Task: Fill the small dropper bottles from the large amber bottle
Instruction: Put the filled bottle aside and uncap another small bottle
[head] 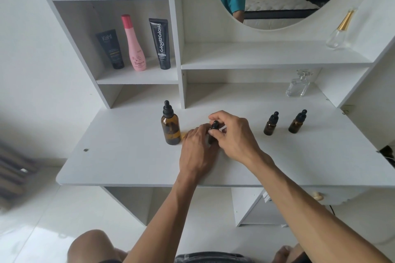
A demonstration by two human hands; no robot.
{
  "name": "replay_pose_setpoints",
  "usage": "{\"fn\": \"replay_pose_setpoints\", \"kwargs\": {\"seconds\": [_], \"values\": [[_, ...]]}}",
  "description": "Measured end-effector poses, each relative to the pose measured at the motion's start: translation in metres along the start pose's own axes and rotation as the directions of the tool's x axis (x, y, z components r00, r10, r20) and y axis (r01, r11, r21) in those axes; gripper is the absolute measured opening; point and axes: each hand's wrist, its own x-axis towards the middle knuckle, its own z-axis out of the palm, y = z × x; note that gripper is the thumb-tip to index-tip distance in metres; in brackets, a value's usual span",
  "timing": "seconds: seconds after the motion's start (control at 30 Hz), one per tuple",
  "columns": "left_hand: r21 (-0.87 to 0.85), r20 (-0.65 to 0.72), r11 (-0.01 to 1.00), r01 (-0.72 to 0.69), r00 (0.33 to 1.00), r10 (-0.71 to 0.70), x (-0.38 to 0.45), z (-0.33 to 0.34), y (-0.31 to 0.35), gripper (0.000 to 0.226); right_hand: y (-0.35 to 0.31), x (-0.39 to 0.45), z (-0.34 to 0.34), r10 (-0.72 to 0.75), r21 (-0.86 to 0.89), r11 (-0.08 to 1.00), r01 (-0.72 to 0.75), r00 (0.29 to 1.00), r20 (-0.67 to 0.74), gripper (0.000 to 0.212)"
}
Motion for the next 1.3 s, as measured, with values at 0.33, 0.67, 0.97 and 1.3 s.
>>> {"fn": "replay_pose_setpoints", "kwargs": {"seconds": [0.33,0.67,0.97,1.3], "values": [[0.023,-0.016,0.999,0.05,0.999,-0.049,0.002,-0.002,0.003,0.017,0.0,0.005,-0.001,-0.005,-0.003,1.0,0.005,1.0,-0.016,0.03],[0.009,-0.046,0.998,0.061,0.997,-0.06,0.002,-0.005,0.007,0.023,0.002,0.012,-0.004,0.015,-0.028,1.0,-0.013,0.997,0.071,0.022],[0.0,-0.044,0.996,0.09,0.995,-0.09,0.002,-0.006,0.01,0.021,0.003,0.012,-0.008,0.013,-0.049,0.999,-0.007,0.993,0.118,0.028],[-0.005,-0.044,0.996,0.089,0.995,-0.089,0.002,-0.006,0.009,0.022,0.001,0.014,-0.011,0.015,-0.04,0.999,-0.008,0.986,0.166,0.034]]}}
